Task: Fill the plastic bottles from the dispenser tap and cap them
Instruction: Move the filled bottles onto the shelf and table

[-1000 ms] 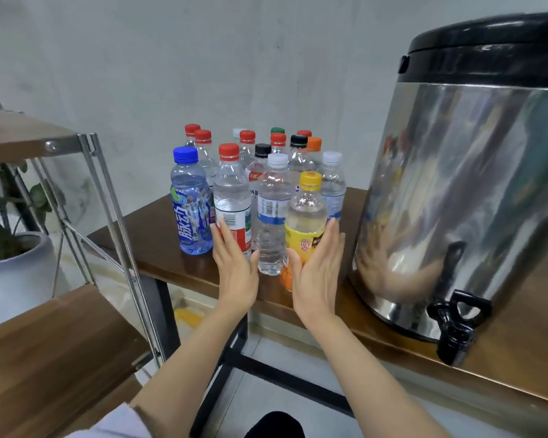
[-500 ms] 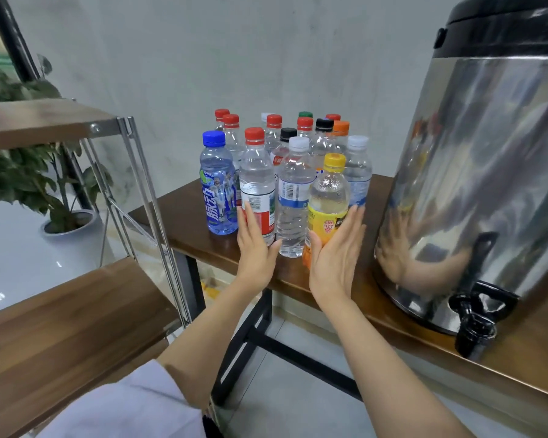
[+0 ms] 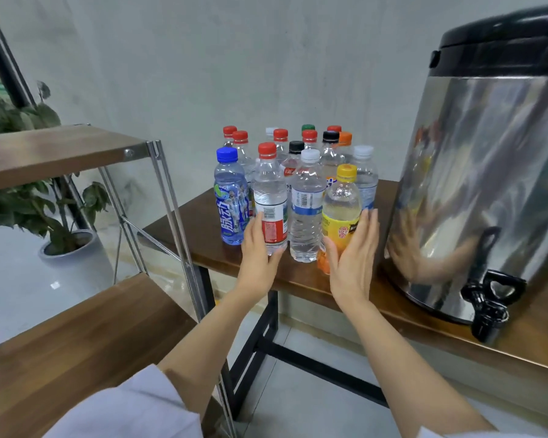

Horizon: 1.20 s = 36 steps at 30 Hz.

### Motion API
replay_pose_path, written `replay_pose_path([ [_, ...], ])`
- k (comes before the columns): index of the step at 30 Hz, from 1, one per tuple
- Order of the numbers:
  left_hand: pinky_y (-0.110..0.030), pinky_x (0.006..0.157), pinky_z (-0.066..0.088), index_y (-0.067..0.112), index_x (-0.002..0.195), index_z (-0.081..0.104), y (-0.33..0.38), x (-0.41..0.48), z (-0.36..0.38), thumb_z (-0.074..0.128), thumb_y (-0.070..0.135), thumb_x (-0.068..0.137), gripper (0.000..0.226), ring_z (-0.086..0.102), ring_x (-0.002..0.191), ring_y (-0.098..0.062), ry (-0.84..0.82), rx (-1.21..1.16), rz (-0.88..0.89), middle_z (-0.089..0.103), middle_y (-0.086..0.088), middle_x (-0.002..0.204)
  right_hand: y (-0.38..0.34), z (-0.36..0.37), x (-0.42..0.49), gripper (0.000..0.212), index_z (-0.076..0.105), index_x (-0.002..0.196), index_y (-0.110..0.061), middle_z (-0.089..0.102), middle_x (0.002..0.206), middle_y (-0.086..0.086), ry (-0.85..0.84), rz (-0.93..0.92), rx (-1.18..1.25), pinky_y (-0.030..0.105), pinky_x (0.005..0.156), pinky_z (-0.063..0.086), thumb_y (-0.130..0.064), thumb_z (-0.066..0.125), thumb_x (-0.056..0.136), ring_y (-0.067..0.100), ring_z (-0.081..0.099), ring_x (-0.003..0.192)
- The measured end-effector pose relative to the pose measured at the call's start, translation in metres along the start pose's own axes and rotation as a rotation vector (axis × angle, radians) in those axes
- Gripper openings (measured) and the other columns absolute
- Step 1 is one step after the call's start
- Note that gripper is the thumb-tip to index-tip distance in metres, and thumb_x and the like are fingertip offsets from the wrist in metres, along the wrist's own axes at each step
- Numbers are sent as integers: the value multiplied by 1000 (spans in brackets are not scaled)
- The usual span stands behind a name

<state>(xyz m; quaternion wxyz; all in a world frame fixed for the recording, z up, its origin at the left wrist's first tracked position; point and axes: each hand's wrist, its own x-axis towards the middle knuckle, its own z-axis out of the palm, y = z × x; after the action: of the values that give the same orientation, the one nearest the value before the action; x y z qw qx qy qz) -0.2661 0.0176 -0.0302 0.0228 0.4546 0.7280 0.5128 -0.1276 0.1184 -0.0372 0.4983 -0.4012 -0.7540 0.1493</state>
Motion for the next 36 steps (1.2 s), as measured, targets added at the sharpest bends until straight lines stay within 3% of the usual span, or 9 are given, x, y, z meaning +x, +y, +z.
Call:
replay_pose_path([
  [6,-43,122,23,18,156,19,38,37,-30,62,15,96,74,16,151,-20,169,64,138,21,-5,162,-34,-11,14,70,11,155,-13,11,162,13,164,-390,-80,47,123,10,-37,46,99,34,10,150],
  [10,-36,120,17,13,156,19,61,66,-43,63,18,96,75,13,152,-25,179,154,224,18,-9,164,-81,-18,50,68,19,155,-11,23,161,16,161,-597,-347,55,121,13,-39,48,100,37,16,149],
  [13,-42,120,21,13,156,20,70,85,-46,66,11,92,79,15,151,-29,133,202,235,20,-9,163,-108,-16,74,77,19,156,-13,23,161,17,70,-595,-540,53,120,1,-45,54,96,37,15,150],
  [16,-48,117,32,15,154,25,70,94,-49,66,8,91,76,27,146,-29,86,196,199,31,-7,158,-119,-10,83,79,13,157,-13,27,159,21,-56,-535,-662,53,121,-6,-53,47,98,37,14,150],
  [22,-42,114,37,13,147,37,64,95,-54,78,14,83,76,41,137,-24,98,136,251,45,-6,148,-119,-13,88,83,21,154,-3,49,142,16,-57,-507,-579,47,121,-6,-47,58,94,32,38,139],
  [24,-38,111,41,12,145,38,63,93,-54,79,15,82,75,46,132,-22,86,84,276,48,-6,144,-119,-18,89,82,24,153,-3,44,147,15,-104,-488,-536,44,122,1,-40,64,93,30,34,141],
  [28,-34,106,47,14,143,35,62,85,-53,81,10,79,79,51,126,-19,55,18,305,50,-4,139,-123,-26,85,72,36,145,-4,26,157,15,-214,-403,-382,39,114,32,-27,73,88,31,19,146],
  [31,-37,104,49,18,144,33,58,80,-54,83,14,78,83,53,126,-19,50,20,311,50,-3,139,-126,-28,82,74,32,147,-7,17,160,16,-295,-357,-351,41,110,37,-20,74,87,32,12,149],
  [36,-46,104,48,24,146,32,50,77,-56,86,25,76,88,48,131,-20,57,70,356,46,1,145,-123,-24,75,81,30,148,-10,27,155,12,-328,-393,-226,43,102,47,-11,78,83,30,33,141],
])
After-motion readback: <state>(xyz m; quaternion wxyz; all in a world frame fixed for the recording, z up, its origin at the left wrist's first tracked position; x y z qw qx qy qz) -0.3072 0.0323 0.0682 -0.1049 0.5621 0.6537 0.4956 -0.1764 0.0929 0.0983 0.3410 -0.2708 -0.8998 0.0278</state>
